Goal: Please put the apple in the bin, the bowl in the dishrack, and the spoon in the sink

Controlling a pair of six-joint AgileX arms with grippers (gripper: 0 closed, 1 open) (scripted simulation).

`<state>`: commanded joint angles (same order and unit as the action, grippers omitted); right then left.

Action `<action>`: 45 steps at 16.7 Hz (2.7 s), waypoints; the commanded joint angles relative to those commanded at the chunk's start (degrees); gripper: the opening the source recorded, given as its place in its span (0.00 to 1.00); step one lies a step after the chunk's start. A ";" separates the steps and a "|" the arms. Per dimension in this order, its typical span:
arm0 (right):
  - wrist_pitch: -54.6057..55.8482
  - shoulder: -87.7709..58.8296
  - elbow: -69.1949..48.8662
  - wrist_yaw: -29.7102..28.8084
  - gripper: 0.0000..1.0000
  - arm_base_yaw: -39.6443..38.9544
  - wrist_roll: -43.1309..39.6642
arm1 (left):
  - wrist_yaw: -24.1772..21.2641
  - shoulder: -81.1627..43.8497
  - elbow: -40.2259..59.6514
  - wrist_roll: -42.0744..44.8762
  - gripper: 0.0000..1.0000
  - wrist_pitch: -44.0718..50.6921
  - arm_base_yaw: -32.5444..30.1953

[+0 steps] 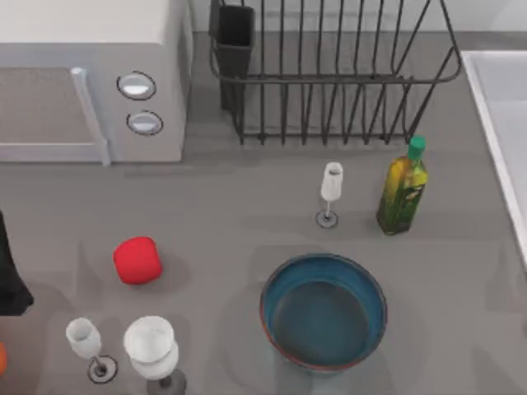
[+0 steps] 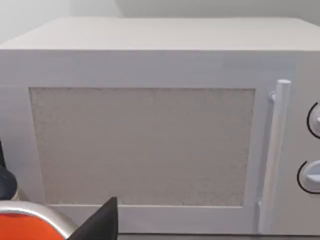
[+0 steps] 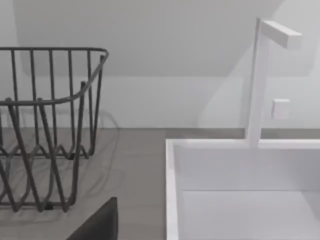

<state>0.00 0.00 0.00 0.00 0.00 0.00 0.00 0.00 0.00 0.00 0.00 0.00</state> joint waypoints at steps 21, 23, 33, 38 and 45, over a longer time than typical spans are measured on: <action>0.00 0.00 0.00 0.00 1.00 0.00 0.00 | -0.62 -84.40 59.61 35.07 1.00 46.20 -17.49; 0.00 0.00 0.00 0.00 1.00 0.00 0.00 | -0.68 -93.10 65.46 38.59 1.00 51.06 -19.25; 0.00 0.00 0.00 0.00 1.00 0.00 0.00 | -0.66 -106.91 75.28 44.68 1.00 59.69 -22.26; 0.00 0.00 0.00 0.00 1.00 0.00 0.00 | -0.67 -108.56 72.48 44.77 1.00 55.33 -22.20; 0.00 0.00 0.00 0.00 1.00 0.00 0.00 | -0.69 -113.16 66.42 44.75 1.00 44.57 -22.29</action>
<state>0.00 0.00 0.00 0.00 0.00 0.00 -0.69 -113.16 66.42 44.75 44.57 -22.29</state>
